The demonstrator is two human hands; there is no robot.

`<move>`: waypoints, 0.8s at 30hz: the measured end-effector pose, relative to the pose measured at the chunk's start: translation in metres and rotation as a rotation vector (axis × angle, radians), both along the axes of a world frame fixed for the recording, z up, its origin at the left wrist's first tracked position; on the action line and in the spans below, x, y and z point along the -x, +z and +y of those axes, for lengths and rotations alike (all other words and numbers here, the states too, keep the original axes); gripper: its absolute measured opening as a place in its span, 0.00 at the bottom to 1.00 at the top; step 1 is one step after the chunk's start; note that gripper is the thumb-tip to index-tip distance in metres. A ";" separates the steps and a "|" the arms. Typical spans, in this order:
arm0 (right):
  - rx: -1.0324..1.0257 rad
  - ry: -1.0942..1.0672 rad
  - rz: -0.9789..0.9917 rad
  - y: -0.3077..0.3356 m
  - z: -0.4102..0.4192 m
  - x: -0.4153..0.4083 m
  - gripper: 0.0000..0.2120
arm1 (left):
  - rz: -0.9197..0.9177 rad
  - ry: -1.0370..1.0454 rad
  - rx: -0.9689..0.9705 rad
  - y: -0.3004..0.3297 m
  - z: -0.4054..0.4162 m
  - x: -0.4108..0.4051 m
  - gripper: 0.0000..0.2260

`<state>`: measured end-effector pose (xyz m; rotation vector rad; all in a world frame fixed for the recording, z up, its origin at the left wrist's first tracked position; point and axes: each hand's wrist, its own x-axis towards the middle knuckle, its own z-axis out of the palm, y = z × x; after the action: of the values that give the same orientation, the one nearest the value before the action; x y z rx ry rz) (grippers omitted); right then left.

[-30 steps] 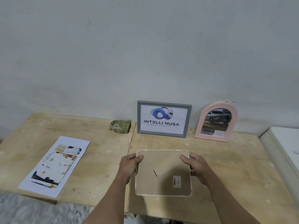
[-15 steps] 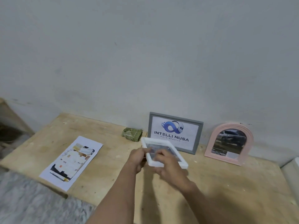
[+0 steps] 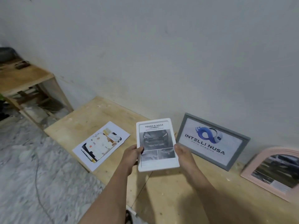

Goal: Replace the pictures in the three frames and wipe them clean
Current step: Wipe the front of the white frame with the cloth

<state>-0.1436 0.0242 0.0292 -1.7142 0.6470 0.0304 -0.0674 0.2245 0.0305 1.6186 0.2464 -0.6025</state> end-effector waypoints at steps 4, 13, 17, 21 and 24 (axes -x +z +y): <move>-0.110 0.132 0.061 -0.031 0.019 -0.052 0.18 | 0.080 0.110 0.055 -0.019 0.029 -0.046 0.12; 0.846 0.335 0.363 -0.082 0.005 -0.219 0.29 | 0.094 0.107 -0.042 -0.064 0.071 -0.178 0.10; 0.881 0.489 0.495 -0.110 0.002 -0.261 0.45 | 0.144 0.060 -0.022 -0.083 0.081 -0.215 0.10; 0.973 0.414 0.508 -0.142 -0.005 -0.264 0.36 | 0.207 0.027 -0.012 -0.095 0.090 -0.235 0.10; 0.945 0.314 0.423 -0.146 -0.009 -0.267 0.27 | 0.198 0.009 -0.013 -0.094 0.092 -0.241 0.11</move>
<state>0.1236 0.0150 -0.1166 -2.7585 0.7491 0.3653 0.1733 0.3165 -0.0638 1.5702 0.4036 -0.7566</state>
